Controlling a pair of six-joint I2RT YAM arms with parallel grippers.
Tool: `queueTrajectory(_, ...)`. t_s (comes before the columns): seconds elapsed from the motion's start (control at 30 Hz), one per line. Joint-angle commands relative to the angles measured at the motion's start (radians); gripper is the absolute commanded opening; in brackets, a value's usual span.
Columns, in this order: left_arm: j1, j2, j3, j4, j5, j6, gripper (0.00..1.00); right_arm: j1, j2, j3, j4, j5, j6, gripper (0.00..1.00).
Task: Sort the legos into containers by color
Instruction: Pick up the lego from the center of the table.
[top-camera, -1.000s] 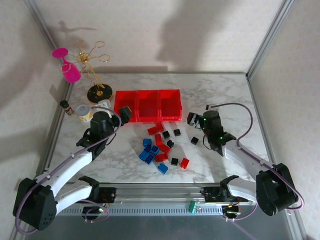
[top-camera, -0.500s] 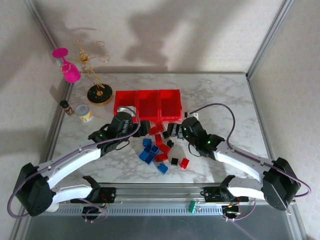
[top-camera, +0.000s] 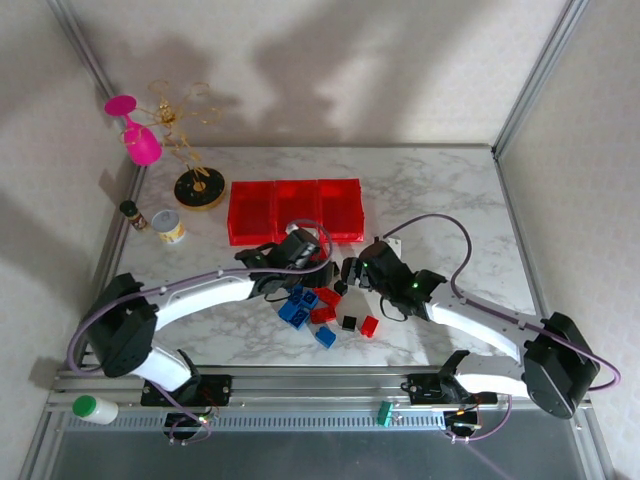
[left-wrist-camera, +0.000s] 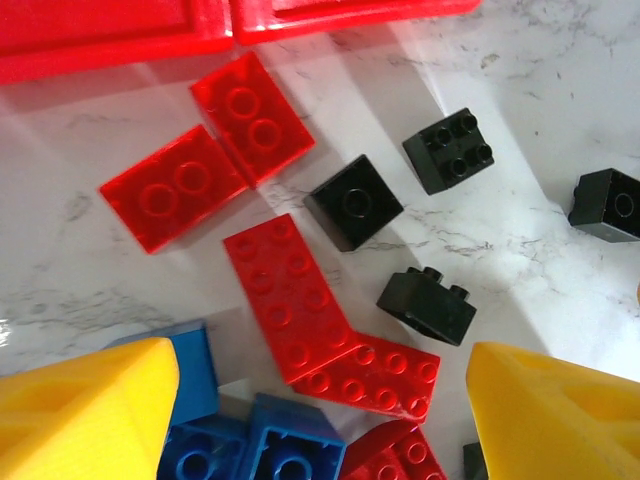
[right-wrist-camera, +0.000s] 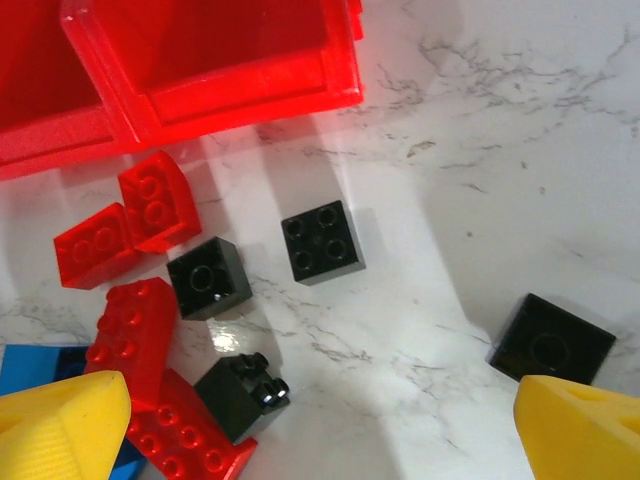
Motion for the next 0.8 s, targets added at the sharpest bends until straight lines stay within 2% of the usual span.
queueTrajectory(0.0,-0.010,0.062,0.047,-0.055,-0.049,-0.032,0.75,0.008,-0.033,0.009,-0.052,0.033,0.028,0.99)
queueTrajectory(0.23,-0.016,0.169,0.080,-0.038,-0.032,-0.036,0.71,-0.005,-0.051,0.000,-0.049,0.013,0.029,0.99)
queueTrajectory(0.53,-0.021,0.252,0.096,-0.031,-0.033,-0.038,0.61,-0.013,-0.072,-0.026,-0.035,0.013,0.027,0.99)
queueTrajectory(0.7,-0.021,0.271,0.116,-0.068,-0.109,-0.035,0.58,-0.015,-0.077,-0.035,-0.025,0.002,0.028,0.99)
queueTrajectory(0.77,-0.021,0.281,0.124,-0.077,-0.105,-0.029,0.57,-0.016,-0.075,-0.036,-0.023,0.000,0.026,0.99)
